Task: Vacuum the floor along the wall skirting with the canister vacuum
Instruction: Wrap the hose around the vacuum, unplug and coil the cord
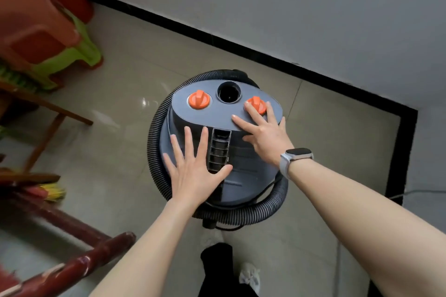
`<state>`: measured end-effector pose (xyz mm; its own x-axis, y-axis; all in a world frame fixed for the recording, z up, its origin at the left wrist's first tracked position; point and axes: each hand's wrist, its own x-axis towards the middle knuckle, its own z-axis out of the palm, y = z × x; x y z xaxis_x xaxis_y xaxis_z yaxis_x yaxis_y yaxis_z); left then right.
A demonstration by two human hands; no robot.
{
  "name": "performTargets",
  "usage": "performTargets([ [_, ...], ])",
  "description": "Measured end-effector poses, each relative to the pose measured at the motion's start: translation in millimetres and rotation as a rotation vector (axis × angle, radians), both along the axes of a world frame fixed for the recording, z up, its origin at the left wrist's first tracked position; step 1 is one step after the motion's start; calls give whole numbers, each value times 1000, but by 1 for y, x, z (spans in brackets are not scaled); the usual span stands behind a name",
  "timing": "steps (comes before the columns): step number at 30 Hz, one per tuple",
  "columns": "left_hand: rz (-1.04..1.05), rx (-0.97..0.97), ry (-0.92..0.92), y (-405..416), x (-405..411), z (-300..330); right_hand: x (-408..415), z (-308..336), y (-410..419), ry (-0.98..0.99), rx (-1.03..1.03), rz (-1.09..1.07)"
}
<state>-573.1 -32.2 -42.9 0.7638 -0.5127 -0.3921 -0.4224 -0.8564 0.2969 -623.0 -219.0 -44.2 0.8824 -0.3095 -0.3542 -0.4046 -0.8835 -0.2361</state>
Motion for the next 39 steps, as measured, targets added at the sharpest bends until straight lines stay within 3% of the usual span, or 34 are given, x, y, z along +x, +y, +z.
performTargets([
  [3,-93,35,-57,-24,44,1,39,1,-28,5,59,45],
  [8,-54,74,-31,-46,121,0,99,3,-63,10,44,135],
  [25,356,98,-78,-102,259,4,332,10,-130,40,120,552],
  [39,634,24,9,-93,342,-1,474,14,-109,127,161,755],
])
